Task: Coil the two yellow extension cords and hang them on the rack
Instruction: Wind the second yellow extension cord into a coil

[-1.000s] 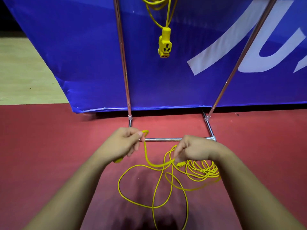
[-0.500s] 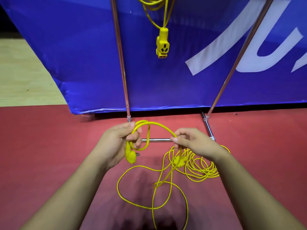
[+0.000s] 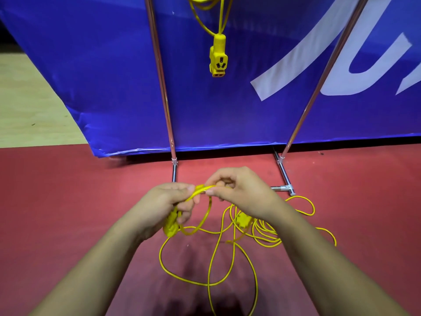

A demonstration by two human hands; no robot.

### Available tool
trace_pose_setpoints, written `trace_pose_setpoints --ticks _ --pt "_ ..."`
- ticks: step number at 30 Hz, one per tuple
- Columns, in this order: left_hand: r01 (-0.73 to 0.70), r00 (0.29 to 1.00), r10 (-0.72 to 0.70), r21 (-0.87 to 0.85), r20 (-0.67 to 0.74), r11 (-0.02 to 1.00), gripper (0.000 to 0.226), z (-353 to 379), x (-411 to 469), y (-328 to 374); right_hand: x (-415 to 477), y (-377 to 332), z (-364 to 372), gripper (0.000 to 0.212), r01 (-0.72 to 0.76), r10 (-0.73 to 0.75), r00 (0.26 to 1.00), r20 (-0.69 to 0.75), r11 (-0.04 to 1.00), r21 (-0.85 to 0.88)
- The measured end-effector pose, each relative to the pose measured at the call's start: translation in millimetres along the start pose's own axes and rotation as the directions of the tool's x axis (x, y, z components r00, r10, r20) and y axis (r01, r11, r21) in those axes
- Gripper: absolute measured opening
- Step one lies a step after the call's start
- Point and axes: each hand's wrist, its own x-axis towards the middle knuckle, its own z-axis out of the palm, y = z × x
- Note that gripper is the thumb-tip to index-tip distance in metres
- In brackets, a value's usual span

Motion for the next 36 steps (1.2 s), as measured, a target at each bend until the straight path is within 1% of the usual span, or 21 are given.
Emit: trace_pose_setpoints --ticks 1,3,5,7,8,9,11,13,15,18,20,21,22,23,25,27,29,31,32,34,36 --pt "-0.035 0.999 0.033 -0.104 -0.015 0.994 0.025 -1 0 2 0 4 -3 0.006 -0.035 0.035 0.999 -0.002 0.999 0.024" --pt "-0.088 0.996 0.078 -0.3 -0.047 0.95 0.023 -3 -1 8 -5 16 -13 0.012 -0.113 0.112 0.992 0.055 0.994 0.012" --pt "-0.097 0.994 0.071 -0.384 -0.081 0.918 0.023 -9 -3 12 -11 34 -20 0.013 -0.165 0.163 0.982 0.094 0.986 0.018" --pt "-0.051 0.996 0.022 -0.333 -0.091 0.941 0.023 -14 -4 12 -14 48 -22 0.009 -0.197 0.194 0.98 0.038 0.965 0.172" --pt "-0.008 0.995 -0.018 -0.261 -0.095 0.965 0.023 -16 -5 10 -14 52 -22 0.009 -0.2 0.209 0.978 -0.009 0.948 0.246" --pt "0.041 0.994 -0.059 -0.183 -0.096 0.982 0.024 -16 -7 10 -13 54 -23 0.01 -0.193 0.218 0.974 -0.059 0.94 0.281" --pt "0.118 0.987 -0.126 -0.084 -0.098 0.989 0.028 -14 -7 8 -9 52 -26 0.014 -0.187 0.221 0.967 -0.128 0.954 0.233" --pt "0.148 0.983 -0.156 -0.087 -0.092 0.985 0.032 -10 -7 7 -6 46 -28 0.013 -0.166 0.179 0.975 -0.129 0.98 0.106" --pt "0.162 0.984 -0.168 -0.091 -0.066 0.983 0.033 -9 -6 7 -4 34 -23 0.011 -0.134 0.137 0.985 -0.101 0.99 0.032" --pt "0.189 0.982 -0.189 -0.01 0.012 0.982 0.034 -4 -6 4 -1 11 -7 0.009 -0.053 0.052 0.999 -0.016 0.996 -0.068" --pt "0.171 0.984 -0.173 0.033 0.051 0.985 0.035 -1 -5 1 1 0 6 0.01 0.039 -0.034 0.999 0.03 0.987 -0.156" --pt "0.145 0.988 -0.147 0.043 0.05 0.988 0.035 0 -4 0 2 -3 11 0.012 0.059 -0.056 0.998 0.023 0.983 -0.171" --pt "0.109 0.993 -0.111 0.043 0.037 0.993 0.034 0 -3 -1 2 -3 12 0.015 0.057 -0.057 0.998 0.006 0.987 -0.148" --pt "0.071 0.997 -0.071 0.021 0.021 0.997 0.031 0 -2 0 3 -1 10 0.017 0.037 -0.038 0.999 -0.007 0.995 -0.088" --pt "0.009 1.0 -0.01 -0.087 -0.003 0.996 0.026 -1 -2 3 1 9 0 0.015 -0.031 0.031 0.999 0.018 0.999 0.011" --pt "-0.028 0.999 0.022 -0.183 -0.031 0.983 0.024 -3 -2 6 -4 24 -9 0.01 -0.091 0.095 0.993 0.077 0.995 -0.052" --pt "-0.008 0.999 0.001 -0.187 -0.039 0.982 0.024 -6 -4 7 -8 37 -15 0.013 -0.15 0.155 0.984 0.084 0.987 -0.062" --pt "0.053 0.998 -0.056 -0.133 -0.016 0.99 0.025 -7 -7 8 -10 41 -19 0.014 -0.191 0.191 0.981 0.047 0.982 -0.007" --pt "0.084 0.996 -0.084 -0.114 0.003 0.99 0.027 -8 -8 8 -9 39 -21 0.014 -0.191 0.191 0.981 0.032 0.982 -0.008" --pt "0.114 0.993 -0.111 -0.109 0.037 0.987 0.031 -9 -10 10 -5 34 -23 0.012 -0.157 0.158 0.987 0.005 0.983 -0.093" --pt "0.114 0.992 -0.106 -0.117 0.071 0.986 0.032 -12 -11 11 -3 25 -22 0.014 -0.086 0.091 0.996 0.012 0.973 -0.213"
